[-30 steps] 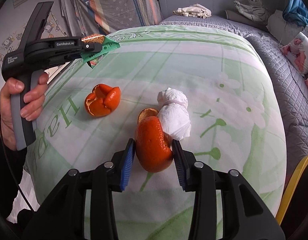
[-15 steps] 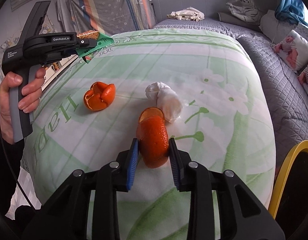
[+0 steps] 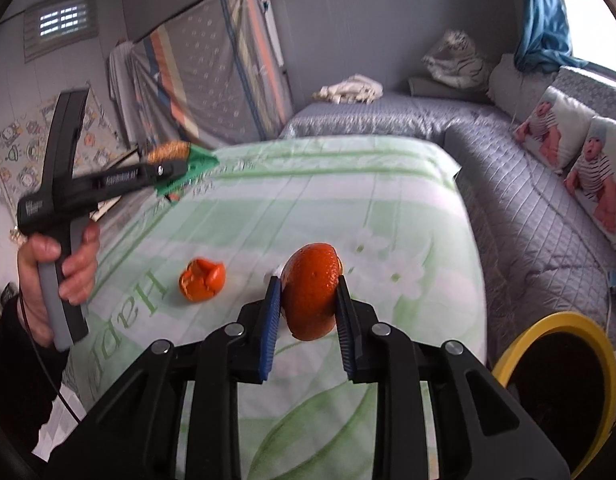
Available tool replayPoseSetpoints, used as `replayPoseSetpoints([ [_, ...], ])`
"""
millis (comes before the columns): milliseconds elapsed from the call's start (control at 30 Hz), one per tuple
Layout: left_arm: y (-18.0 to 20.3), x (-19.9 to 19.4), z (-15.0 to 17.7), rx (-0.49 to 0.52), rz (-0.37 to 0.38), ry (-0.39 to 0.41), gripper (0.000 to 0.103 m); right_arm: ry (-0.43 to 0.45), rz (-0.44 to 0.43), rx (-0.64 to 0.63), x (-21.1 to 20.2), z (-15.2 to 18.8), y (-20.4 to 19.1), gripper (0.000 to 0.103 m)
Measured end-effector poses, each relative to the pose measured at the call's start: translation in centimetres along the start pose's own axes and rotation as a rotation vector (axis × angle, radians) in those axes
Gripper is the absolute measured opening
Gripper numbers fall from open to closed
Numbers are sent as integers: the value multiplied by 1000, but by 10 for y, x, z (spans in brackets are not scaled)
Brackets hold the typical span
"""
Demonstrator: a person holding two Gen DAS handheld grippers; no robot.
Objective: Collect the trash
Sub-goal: 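Lift the snack packet and orange peel and carry both over the yellow-rimmed bin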
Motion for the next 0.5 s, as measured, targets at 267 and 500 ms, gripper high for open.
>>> replayPoseSetpoints([
  [267, 70, -26, -11, 44, 133, 52, 24, 172, 81, 42, -60, -43, 35, 24],
  [500, 142, -42, -12, 103, 256, 77, 24, 268, 179, 88, -101, -51, 74, 24],
])
Point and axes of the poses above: each gripper's, at about its wrist camera, not at the fingertips, and x roughly the way its jaws point, y to its right, z to its underside, the point moved 4 cm from there along x, roughly the way its jaws point, and after that the axes turned 9 degrees about y, right-handed, at the moved point
